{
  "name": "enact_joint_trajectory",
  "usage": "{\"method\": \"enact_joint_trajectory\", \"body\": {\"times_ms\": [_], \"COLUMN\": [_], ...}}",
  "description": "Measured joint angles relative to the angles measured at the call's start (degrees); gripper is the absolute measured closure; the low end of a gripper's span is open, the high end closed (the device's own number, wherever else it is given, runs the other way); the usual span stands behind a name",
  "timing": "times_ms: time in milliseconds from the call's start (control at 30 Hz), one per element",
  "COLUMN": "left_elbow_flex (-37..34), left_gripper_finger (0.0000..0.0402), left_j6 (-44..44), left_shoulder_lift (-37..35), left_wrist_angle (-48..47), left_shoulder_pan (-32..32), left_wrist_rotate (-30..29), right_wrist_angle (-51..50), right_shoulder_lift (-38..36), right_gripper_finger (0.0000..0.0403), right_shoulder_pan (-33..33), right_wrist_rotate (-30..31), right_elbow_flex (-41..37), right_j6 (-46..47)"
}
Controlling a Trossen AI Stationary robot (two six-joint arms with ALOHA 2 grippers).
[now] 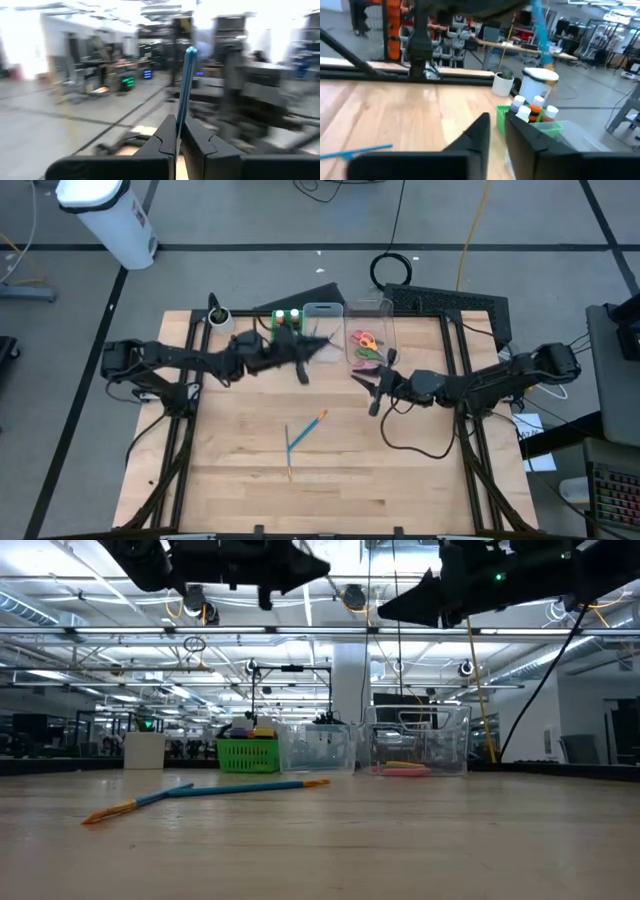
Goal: Pick & Place Paint Supplies
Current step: Put the blue paint brush into the white bin
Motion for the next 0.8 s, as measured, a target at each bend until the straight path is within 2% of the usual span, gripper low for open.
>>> {"method": "enact_joint_trajectory", "body": {"times_ms": [167,333,400,600,800], "left_elbow_flex": [0.02,0.26,0.23,0.59,2.17], "left_gripper_finger": [0.0392,0.0392,0.0392,0.0391,0.0339], "left_j6": [-1.14,-6.16,-9.07,-13.3,-15.91], "left_shoulder_lift": [-2.19,-0.46,1.22,8.75,13.3], "left_wrist_angle": [-5.25,-11.88,-15.1,-14.12,-14.33], "left_shoulder_pan": [6.98,13.97,15.69,16.95,15.94], "left_wrist_rotate": [-2.46,-2.94,-2.15,-0.34,1.16], "right_wrist_angle": [-0.89,-1.89,-2.55,-3.77,-3.86], "right_shoulder_lift": [-0.36,-0.41,-0.38,-0.38,-0.38], "right_gripper_finger": [0.0291,0.0256,0.025,0.0251,0.0253], "right_shoulder_pan": [-0.47,-2.33,-3.17,-4.87,-4.8], "right_wrist_rotate": [0.06,-0.13,-0.11,-0.13,-0.19], "right_elbow_flex": [-0.04,-0.04,-0.04,-0.04,-0.04], "right_j6": [0.93,2.28,4.04,7.93,8.16]}}
